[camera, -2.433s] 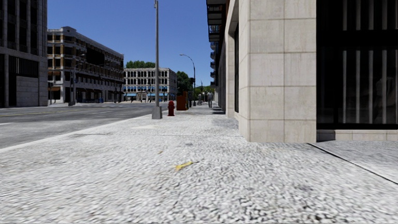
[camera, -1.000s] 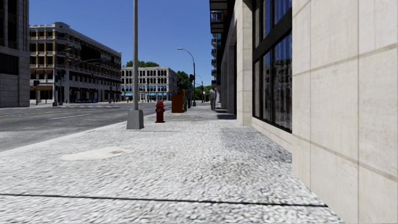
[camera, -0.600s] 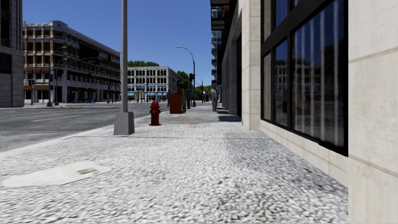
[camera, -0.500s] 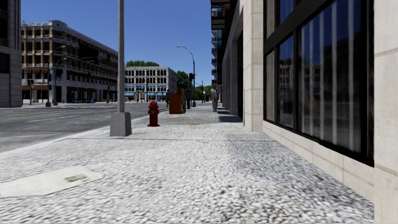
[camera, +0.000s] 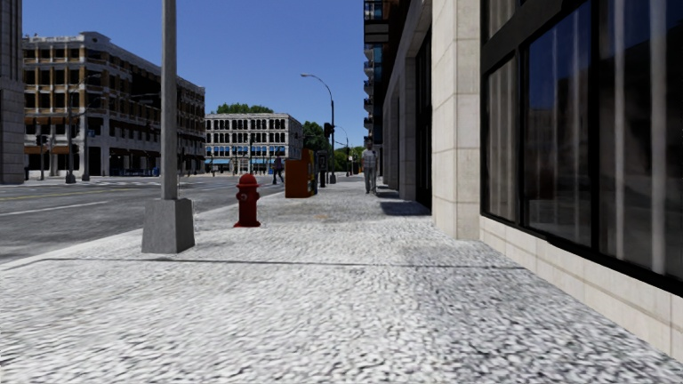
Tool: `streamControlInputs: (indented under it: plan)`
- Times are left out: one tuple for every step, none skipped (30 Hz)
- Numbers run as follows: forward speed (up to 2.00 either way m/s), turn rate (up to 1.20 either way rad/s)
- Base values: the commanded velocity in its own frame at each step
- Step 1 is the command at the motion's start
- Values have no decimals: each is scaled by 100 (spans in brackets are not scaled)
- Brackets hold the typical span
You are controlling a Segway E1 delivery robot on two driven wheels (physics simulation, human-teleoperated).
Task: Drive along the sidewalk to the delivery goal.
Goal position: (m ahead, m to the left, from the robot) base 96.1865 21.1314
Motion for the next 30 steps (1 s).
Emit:
streamControlInputs:
  plan:
    - [200, 14]
    - [200, 14]
    - [200, 11]
    - [200, 10]
    - [200, 3]
    - [200, 3]
    - [200, 0]
    - [200, 0]
    - [200, 0]
    - [200, 0]
    - [200, 0]
    - [200, 0]
    - [200, 0]
    - [200, 0]
    - [200, 0]
    - [200, 1]
    - [200, 10]
    - [200, 15]
    - [200, 16]
    - [200, 16]
    - [200, 16]
    - [200, 16]
    - [200, 16]
    - [200, 16]
    - [200, 16]
    - [200, 16]
    - [200, 16]
    - [200, 16]
    - [200, 16]
    - [200, 16]
